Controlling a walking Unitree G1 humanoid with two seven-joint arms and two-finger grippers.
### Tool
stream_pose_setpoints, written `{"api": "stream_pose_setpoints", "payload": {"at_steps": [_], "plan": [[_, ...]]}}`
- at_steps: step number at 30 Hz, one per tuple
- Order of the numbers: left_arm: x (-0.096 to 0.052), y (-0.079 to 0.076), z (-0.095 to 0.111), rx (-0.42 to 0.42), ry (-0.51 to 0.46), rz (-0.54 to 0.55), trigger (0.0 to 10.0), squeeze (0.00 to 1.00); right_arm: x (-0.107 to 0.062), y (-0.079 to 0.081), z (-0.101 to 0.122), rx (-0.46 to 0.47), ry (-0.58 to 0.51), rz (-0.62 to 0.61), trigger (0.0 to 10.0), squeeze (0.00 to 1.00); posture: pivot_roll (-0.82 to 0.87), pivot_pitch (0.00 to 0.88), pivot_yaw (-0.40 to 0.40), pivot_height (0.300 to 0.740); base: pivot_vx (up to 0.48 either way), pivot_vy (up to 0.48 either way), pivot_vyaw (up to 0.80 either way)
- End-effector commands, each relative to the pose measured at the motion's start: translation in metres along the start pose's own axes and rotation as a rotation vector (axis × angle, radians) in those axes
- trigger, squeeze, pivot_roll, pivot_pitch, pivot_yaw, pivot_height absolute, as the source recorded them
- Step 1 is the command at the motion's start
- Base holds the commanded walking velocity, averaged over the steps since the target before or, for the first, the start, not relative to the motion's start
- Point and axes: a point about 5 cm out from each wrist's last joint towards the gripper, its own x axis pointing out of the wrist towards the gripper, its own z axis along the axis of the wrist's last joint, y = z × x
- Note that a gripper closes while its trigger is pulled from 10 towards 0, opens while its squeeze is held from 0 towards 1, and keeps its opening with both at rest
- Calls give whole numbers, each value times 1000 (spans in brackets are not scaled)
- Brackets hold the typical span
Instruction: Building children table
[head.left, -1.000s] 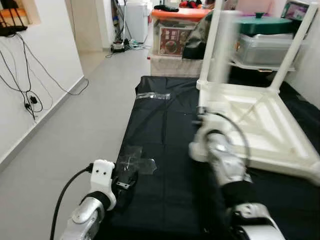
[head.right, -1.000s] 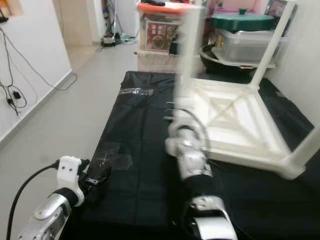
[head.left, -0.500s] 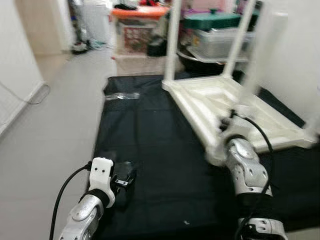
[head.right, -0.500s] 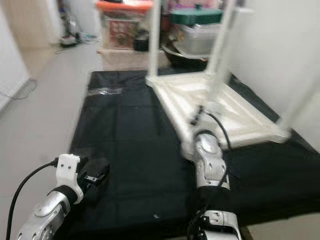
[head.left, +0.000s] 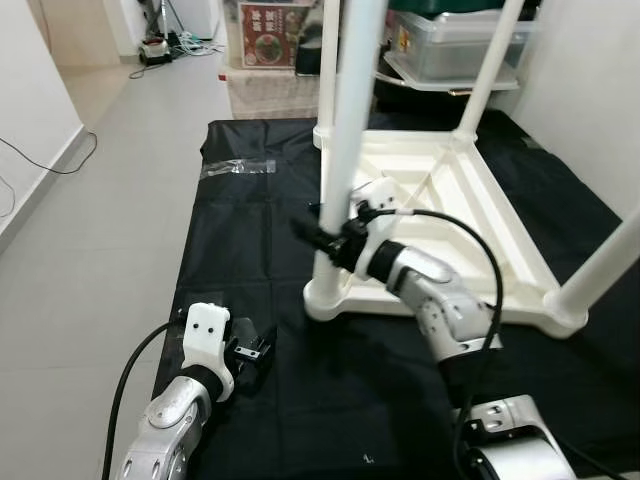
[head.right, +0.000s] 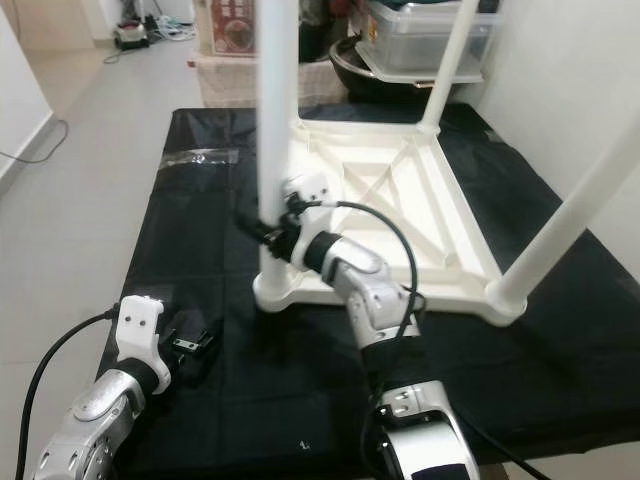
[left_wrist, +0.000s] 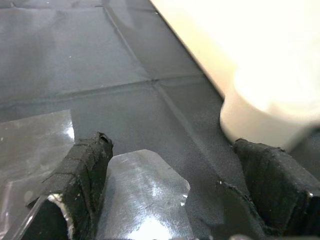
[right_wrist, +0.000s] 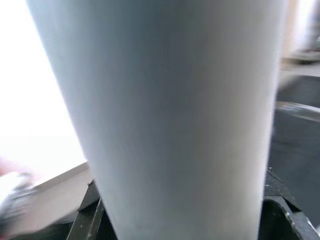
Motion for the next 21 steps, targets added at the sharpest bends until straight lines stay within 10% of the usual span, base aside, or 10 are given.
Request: {"api": "stream_pose_setpoints", "payload": {"at_steps": [1,7,8,10,12,14,16,21], "plan": [[-2,0,0,6,1,6,10000,0,12,33,7,28,-75,233,10000,0,60,0,-78,740,0,0,0],[-4,-1,-3,2,10,4,10000,0,1,42,-2,51,-73,296,9647,0,49,0,-71,740,0,0,0],[-4,-1,-4,2,14,2,10000,0,0,36,-7,49,-49,225,0,0,41,0,-67,740,0,0,0],[-5,-2,-4,3,16,1,10000,0,0,31,-10,44,-33,179,0,0,37,0,-65,740,0,0,0],[-3,-2,-5,3,18,-1,10000,0,-13,-29,-40,49,164,-495,0,0,17,0,-56,740,0,0,0],[-3,-2,-5,3,18,-1,10000,0,-13,-29,-40,49,164,-495,0,0,17,0,-56,740,0,0,0],[0,-4,-6,1,21,-4,10000,0,-67,-70,-67,50,357,-1127,0,0,9,0,-50,740,0,0,0],[0,-4,-7,0,26,-7,10000,0,-123,-76,-74,-32,437,-1443,0,0,2,0,-45,740,0,0,0]]}}
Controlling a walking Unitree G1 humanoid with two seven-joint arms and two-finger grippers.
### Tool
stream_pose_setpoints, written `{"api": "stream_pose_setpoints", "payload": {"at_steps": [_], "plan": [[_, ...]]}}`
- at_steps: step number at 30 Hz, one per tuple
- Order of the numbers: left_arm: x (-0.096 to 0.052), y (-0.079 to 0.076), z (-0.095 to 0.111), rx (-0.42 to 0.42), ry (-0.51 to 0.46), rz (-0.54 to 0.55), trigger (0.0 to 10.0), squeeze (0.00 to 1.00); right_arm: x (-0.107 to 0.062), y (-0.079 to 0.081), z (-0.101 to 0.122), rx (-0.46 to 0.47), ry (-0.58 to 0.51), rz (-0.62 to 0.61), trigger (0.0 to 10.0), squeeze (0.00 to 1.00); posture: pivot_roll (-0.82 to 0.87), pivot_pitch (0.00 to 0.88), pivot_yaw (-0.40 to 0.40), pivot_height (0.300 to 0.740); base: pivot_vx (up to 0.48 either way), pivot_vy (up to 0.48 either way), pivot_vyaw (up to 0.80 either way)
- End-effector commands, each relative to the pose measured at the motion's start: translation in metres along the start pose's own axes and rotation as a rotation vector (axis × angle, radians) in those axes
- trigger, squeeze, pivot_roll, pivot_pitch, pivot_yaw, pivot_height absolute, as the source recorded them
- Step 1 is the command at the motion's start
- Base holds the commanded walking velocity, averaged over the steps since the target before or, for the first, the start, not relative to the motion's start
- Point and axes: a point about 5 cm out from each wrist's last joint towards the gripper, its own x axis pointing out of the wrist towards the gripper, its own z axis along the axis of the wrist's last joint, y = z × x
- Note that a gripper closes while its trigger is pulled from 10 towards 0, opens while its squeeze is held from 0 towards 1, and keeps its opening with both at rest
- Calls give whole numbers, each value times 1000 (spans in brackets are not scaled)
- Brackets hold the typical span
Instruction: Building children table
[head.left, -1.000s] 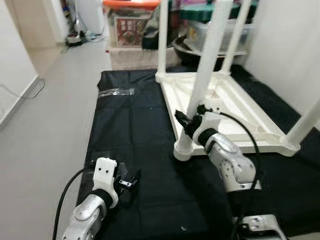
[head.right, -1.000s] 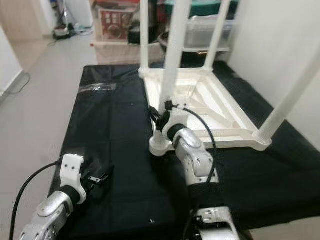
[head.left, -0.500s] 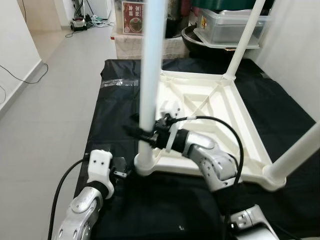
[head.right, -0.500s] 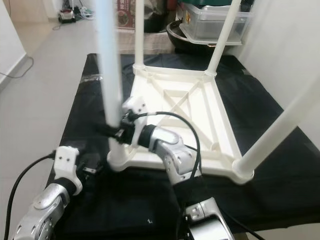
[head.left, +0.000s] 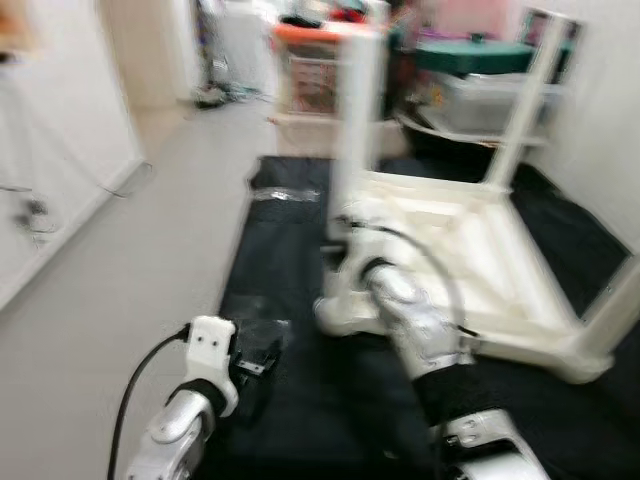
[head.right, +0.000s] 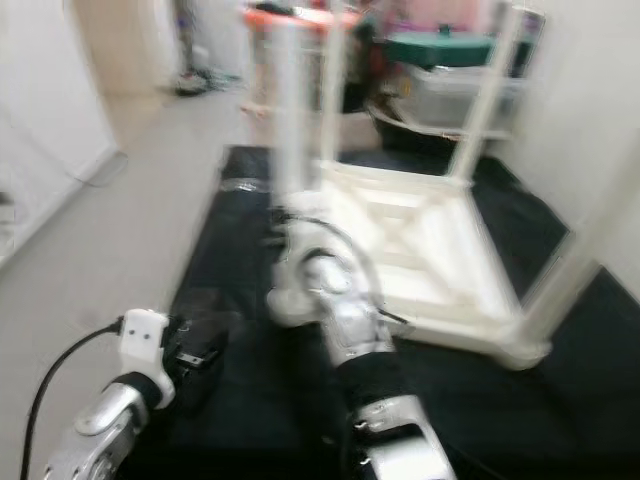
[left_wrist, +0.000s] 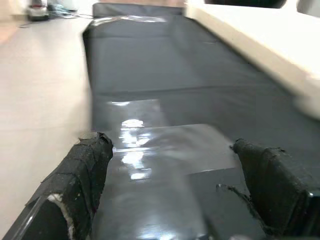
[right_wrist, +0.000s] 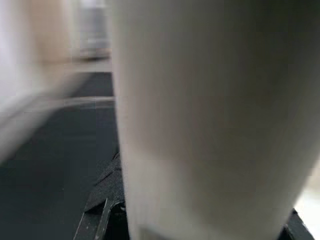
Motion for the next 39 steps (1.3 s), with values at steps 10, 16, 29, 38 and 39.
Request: {"api": "stream_pose_setpoints", "payload": {"at_steps": [10,16,29,38,39], "plan": [[1,1,-6,2,23,-8,10000,0,-24,21,-11,24,47,279,10000,890,-4,0,-40,740,0,0,0],[1,3,-5,4,17,-7,10000,0,-31,55,38,186,-121,670,10000,0,6,0,-42,740,0,0,0],[3,5,1,13,-6,3,10000,0,-97,102,45,-42,-238,1634,10000,0,50,0,-73,740,0,0,0],[0,4,0,11,-2,6,10000,0,-54,102,26,-37,-114,1090,0,0,32,0,-61,740,0,0,0],[0,4,0,11,-2,6,10000,0,-54,102,26,-37,-114,1090,0,0,32,0,-61,740,0,0,0]]}}
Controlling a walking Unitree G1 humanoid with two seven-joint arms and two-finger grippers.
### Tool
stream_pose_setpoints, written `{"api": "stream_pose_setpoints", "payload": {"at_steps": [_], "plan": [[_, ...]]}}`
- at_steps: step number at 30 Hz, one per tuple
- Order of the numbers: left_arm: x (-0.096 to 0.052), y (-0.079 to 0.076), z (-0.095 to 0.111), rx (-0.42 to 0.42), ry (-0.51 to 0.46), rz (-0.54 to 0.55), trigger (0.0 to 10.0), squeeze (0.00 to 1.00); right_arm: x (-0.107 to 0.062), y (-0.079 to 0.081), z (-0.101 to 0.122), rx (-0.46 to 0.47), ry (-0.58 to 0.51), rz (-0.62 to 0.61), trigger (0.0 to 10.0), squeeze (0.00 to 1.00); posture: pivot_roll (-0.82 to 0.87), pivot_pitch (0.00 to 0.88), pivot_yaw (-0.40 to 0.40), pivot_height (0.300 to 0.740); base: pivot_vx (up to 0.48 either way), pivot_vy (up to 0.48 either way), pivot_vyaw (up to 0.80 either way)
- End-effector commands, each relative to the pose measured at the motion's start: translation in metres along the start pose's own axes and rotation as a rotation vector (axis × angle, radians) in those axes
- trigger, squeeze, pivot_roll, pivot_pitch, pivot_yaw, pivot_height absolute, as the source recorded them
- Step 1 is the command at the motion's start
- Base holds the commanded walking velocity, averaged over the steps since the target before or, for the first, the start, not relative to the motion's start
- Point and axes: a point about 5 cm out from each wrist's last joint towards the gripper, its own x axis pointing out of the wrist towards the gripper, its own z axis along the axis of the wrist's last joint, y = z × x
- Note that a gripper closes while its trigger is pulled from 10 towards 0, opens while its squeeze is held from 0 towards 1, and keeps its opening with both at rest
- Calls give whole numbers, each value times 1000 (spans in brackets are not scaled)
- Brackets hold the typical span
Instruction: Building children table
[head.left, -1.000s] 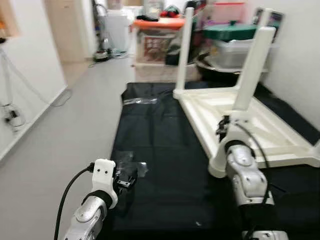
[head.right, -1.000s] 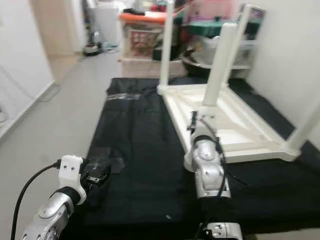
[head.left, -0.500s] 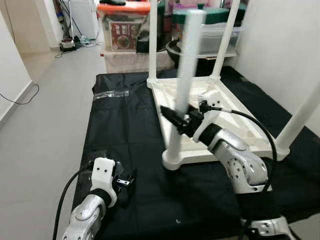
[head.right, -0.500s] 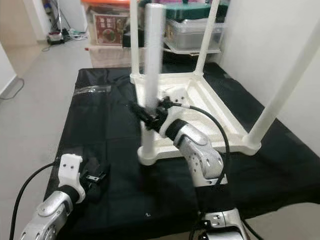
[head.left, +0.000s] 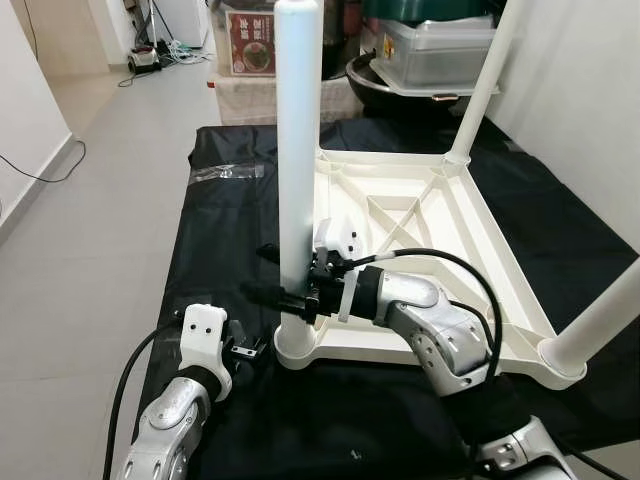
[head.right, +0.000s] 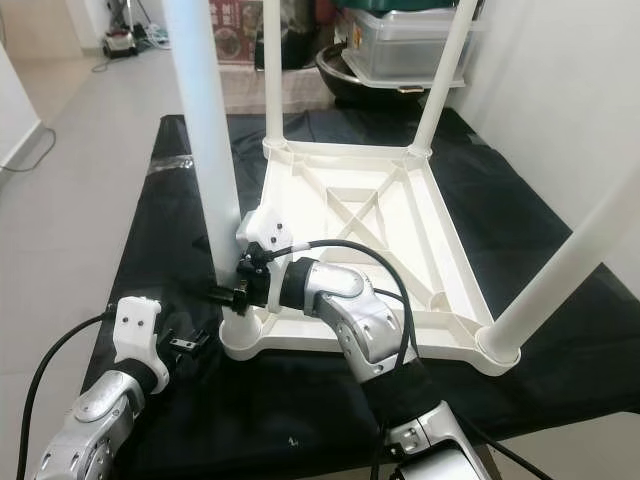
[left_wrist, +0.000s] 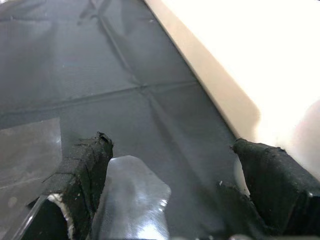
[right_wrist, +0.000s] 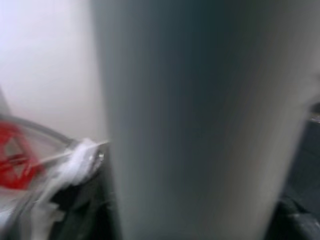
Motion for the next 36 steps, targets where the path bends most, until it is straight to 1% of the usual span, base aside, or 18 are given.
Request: {"api": "stream_pose_setpoints", "payload": {"at_steps": [1,2,3,4,5,6,8,12,13,14,15,16,18,19,20,29,31,36], "plan": [[-1,0,1,8,4,-2,10000,0,-15,-43,-17,32,113,-516,0,0,27,0,-59,740,0,0,0],[-1,0,1,8,4,-2,10000,0,-27,-58,-25,48,164,-732,0,0,27,0,-59,740,0,0,0],[-1,0,1,8,4,-2,10000,0,-27,-58,-25,48,164,-732,0,0,27,0,-59,740,0,0,0],[-1,0,0,9,5,-3,10000,0,-50,-73,-35,68,234,-978,0,0,20,0,-56,740,0,0,0],[-1,0,0,9,5,-3,10000,0,-50,-73,-35,68,234,-978,0,0,20,0,-56,740,0,0,0],[-1,0,0,10,6,-4,10000,0,-78,-82,-45,70,288,-1182,0,0,14,0,-52,740,0,0,0],[-1,0,-1,8,9,-5,10000,0,-115,-85,-55,37,348,-1390,0,0,10,0,-50,740,0,0,0],[-1,-2,-3,5,15,-11,10000,0,-113,-74,-55,62,314,-1331,0,0,-7,0,-36,740,0,0,0],[0,-2,-5,3,19,-16,10000,0,-104,-68,-51,79,251,-1271,0,694,-11,0,-31,740,0,0,0],[0,-2,-5,3,19,-16,10000,0,-104,-68,-51,79,251,-1271,0,694,-11,0,-31,740,0,0,0],[0,-3,-5,2,21,-20,10000,0,-94,-64,-45,81,195,-1213,0,1000,-10,0,-32,740,0,0,0],[0,-3,-5,2,21,-20,10000,0,-94,-64,-45,81,195,-1213,0,1000,-10,0,-32,740,0,0,0],[1,-3,-5,3,21,-23,10000,0,-84,-63,-38,91,133,-1163,1608,1000,-8,0,-33,740,0,0,0],[1,-3,-5,4,20,-24,10000,0,-75,-64,-33,81,104,-1139,4549,1000,1,0,-39,740,0,0,0],[1,-1,-4,6,17,-20,10000,0,-67,-66,-26,80,75,-1104,10000,1000,9,0,-47,740,0,0,0],[-4,3,-5,5,17,-2,10000,0,-55,-61,-1,55,-29,-985,10000,1000,11,0,-55,740,0,0,0],[-4,-1,-7,0,20,-6,10000,0,-53,-46,4,41,-57,-873,10000,1000,7,0,-52,740,0,0,0],[-3,-2,-5,3,19,-13,10000,0,-62,-40,-2,-20,-30,-838,10000,1000,-2,0,-42,740,0,0,0]]}}
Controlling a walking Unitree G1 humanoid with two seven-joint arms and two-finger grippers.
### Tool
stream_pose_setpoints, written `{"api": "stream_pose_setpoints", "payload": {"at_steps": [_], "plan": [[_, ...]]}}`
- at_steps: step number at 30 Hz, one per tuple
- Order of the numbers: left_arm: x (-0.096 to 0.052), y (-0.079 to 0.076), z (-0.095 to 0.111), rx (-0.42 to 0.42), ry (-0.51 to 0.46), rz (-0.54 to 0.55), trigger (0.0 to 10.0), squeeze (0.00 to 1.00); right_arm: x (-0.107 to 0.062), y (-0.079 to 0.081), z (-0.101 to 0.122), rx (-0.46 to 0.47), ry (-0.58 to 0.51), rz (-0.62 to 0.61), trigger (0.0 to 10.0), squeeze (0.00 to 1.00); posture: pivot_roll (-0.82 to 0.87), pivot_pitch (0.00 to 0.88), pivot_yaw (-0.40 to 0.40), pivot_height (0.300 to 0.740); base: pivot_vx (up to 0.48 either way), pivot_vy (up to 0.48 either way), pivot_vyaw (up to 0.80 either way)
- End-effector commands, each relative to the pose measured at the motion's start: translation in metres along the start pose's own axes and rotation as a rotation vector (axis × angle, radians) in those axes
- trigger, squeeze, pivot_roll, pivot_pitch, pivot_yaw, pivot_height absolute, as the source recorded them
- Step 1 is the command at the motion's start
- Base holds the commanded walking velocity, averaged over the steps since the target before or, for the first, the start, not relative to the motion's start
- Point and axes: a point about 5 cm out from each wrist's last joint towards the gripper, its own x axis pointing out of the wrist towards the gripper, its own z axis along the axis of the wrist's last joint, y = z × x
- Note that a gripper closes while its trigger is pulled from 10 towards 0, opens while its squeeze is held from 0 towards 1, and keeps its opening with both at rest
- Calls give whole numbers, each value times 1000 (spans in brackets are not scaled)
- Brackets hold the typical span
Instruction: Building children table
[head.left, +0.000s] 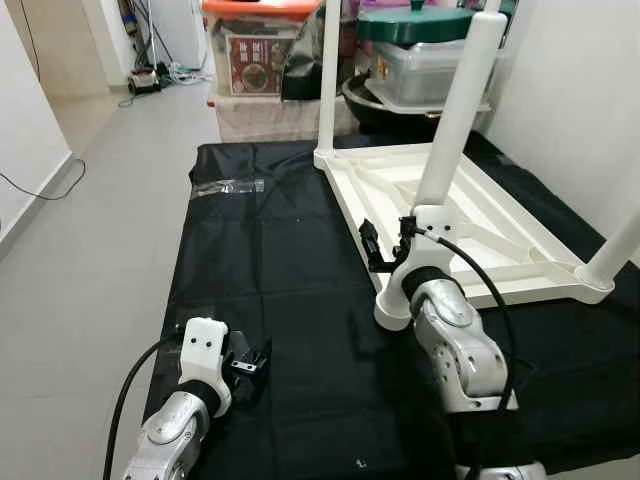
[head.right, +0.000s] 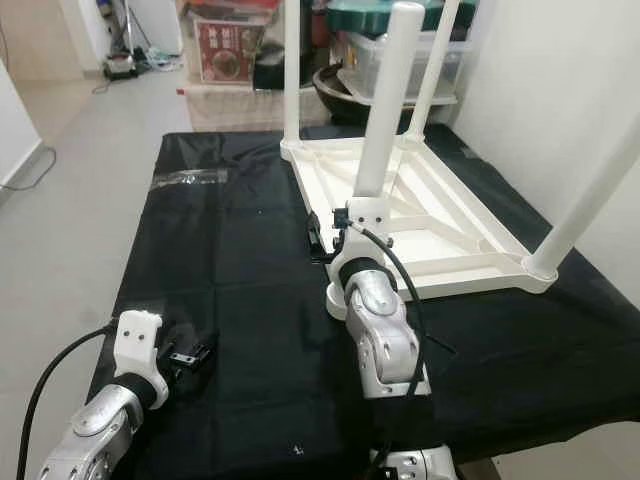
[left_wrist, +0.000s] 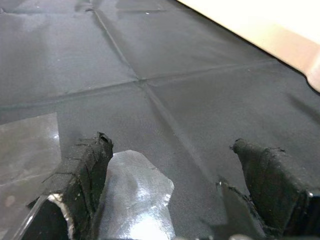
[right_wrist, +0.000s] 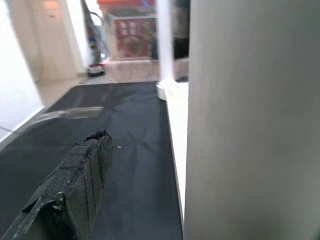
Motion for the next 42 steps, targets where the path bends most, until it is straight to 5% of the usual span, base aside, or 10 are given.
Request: {"api": "stream_pose_setpoints", "payload": {"at_steps": [1,3,4,5,6,14,16,18,24,42], "plan": [[-1,0,0,6,2,0,10000,0,-3,6,-3,-8,6,41,10000,1000,-2,0,-42,740,0,0,0],[-2,2,0,10,4,0,10000,0,-5,-2,-7,-26,39,18,10000,1000,-13,0,-35,740,0,0,0],[-2,3,0,12,7,3,10000,0,-7,-7,-10,-33,65,0,10000,745,-20,0,-32,740,0,0,0],[-2,3,0,12,7,3,10000,0,-7,-7,-10,-33,65,0,10000,745,-20,0,-32,740,0,0,0],[-4,4,-1,10,11,6,10000,0,-11,-15,-12,-31,97,-16,10000,0,-25,0,-30,740,0,0,0],[-8,0,-5,-5,28,9,10000,0,-37,-29,-12,99,189,36,10000,0,-47,0,-18,740,0,0,0],[-9,-1,-7,-7,36,10,10000,0,-44,-32,-19,-16,216,11,10000,0,-53,0,-12,740,0,0,0],[-9,-1,-7,-7,39,10,10000,0,-45,-34,-21,-63,223,-8,10000,0,-53,0,-12,740,0,0,0],[-10,9,-8,28,73,83,10000,0,-33,-20,-33,70,306,54,10000,0,-41,0,-18,740,0,0,0],[-20,10,2,73,24,194,10000,0,13,-12,43,-3,-92,54,10000,0,6,0,-42,740,0,0,0]]}}
